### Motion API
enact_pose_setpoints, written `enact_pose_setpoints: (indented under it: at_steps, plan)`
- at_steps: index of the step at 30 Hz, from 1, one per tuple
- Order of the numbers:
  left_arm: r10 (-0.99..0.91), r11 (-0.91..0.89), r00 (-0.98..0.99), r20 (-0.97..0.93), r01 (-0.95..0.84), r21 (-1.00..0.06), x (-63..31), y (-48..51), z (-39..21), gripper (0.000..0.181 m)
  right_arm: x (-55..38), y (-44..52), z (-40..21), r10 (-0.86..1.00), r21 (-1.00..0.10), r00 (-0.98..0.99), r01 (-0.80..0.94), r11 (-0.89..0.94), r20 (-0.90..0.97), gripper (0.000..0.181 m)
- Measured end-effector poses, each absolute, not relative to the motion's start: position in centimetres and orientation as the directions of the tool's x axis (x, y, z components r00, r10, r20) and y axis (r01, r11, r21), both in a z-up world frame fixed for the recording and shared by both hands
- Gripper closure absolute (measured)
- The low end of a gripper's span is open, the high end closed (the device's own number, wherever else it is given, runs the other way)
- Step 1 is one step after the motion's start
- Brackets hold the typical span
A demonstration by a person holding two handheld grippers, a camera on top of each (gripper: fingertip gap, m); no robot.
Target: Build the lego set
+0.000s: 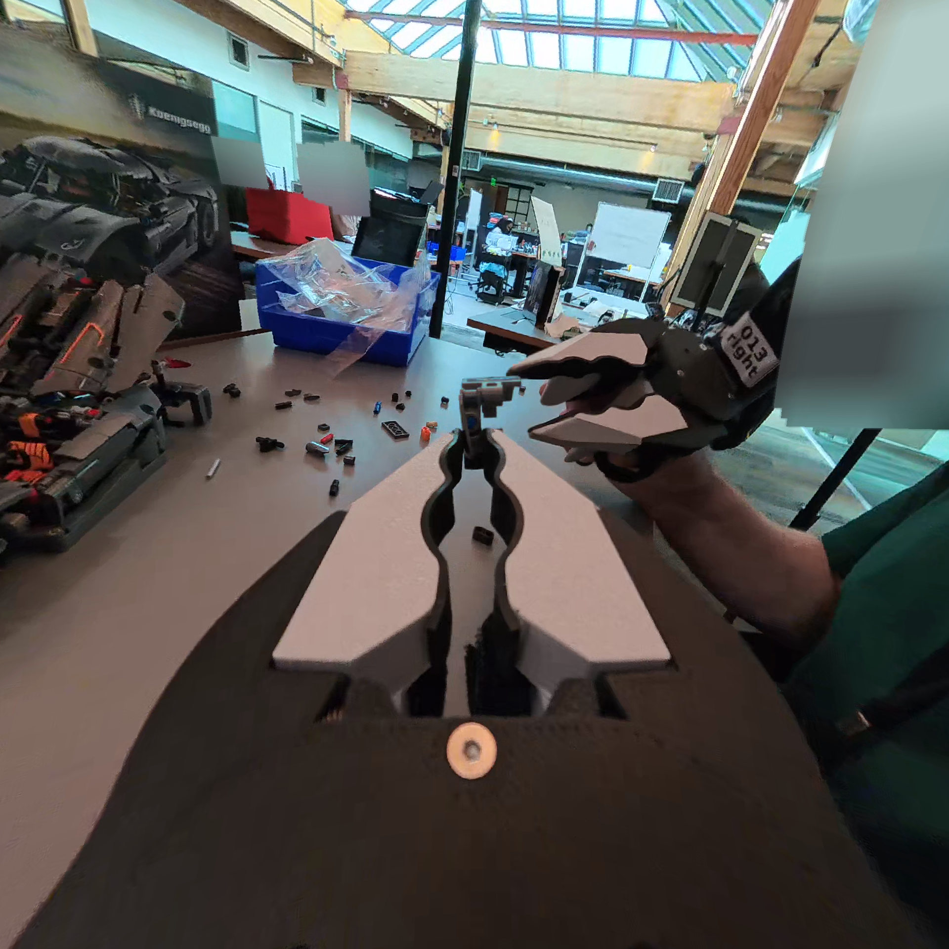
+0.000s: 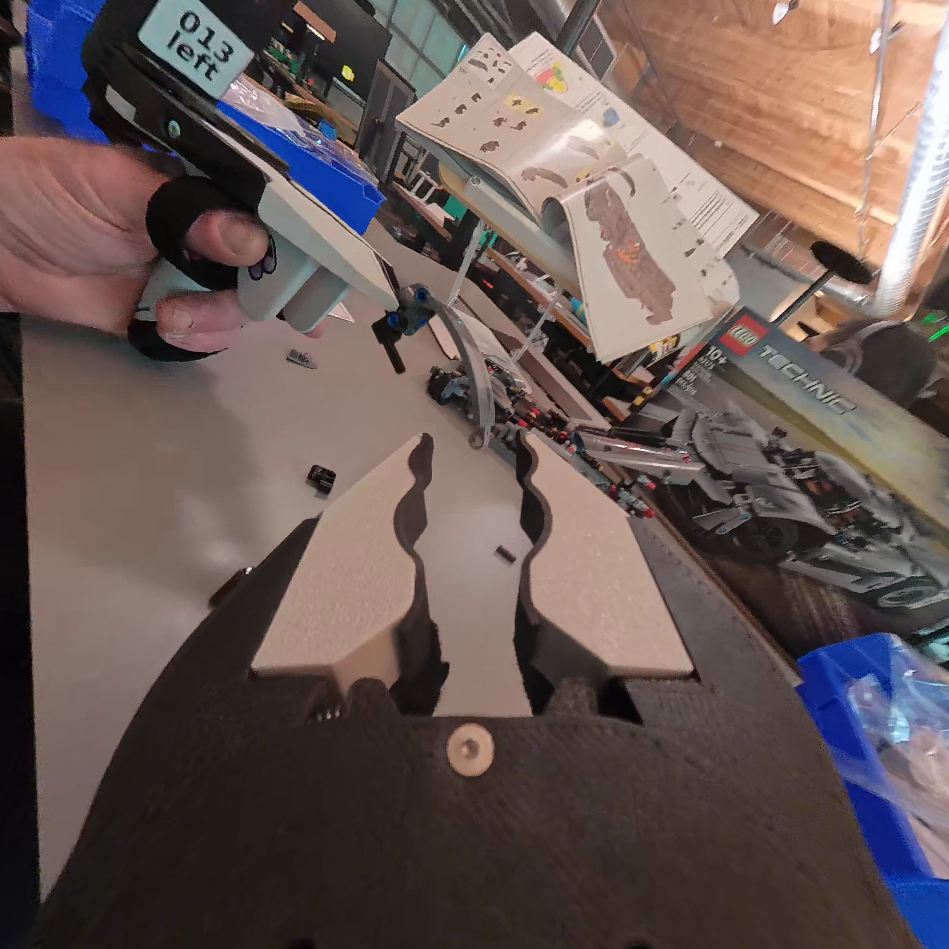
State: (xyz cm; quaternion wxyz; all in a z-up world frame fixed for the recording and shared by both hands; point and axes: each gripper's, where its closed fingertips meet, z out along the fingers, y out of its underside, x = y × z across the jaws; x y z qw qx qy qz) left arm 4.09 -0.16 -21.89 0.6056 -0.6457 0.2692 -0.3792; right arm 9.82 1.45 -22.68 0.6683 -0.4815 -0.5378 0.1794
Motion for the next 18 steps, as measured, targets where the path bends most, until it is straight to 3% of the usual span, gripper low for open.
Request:
enact_pose_setpoints:
  at_steps: [5,8,12,18]
  plan:
    - [-0.823,-0.116,0.556,0.111,0.027,-0.993,5.8,-0.6,-22.4,0.176,8.8,1.5,-23.2,0.672,-0.753,0.346,0.377,0.539,0.655,0.160]
    - [-0.836,-0.124,0.536,0.113,0.015,-0.992,6.6,-0.9,-22.5,0.176,9.0,1.7,-23.4,0.630,-0.718,0.352,0.424,0.552,0.692,0.177]
    - [-0.860,-0.161,0.490,0.146,0.012,-0.987,7.4,-1.4,-22.8,0.174,9.8,1.8,-23.0,0.616,-0.714,0.367,0.431,0.552,0.697,0.181]
    - [-0.821,-0.125,0.569,0.045,-0.101,-0.987,4.8,0.0,-23.2,0.159,11.6,2.2,-23.9,0.595,-0.676,0.340,0.500,0.542,0.728,0.181]
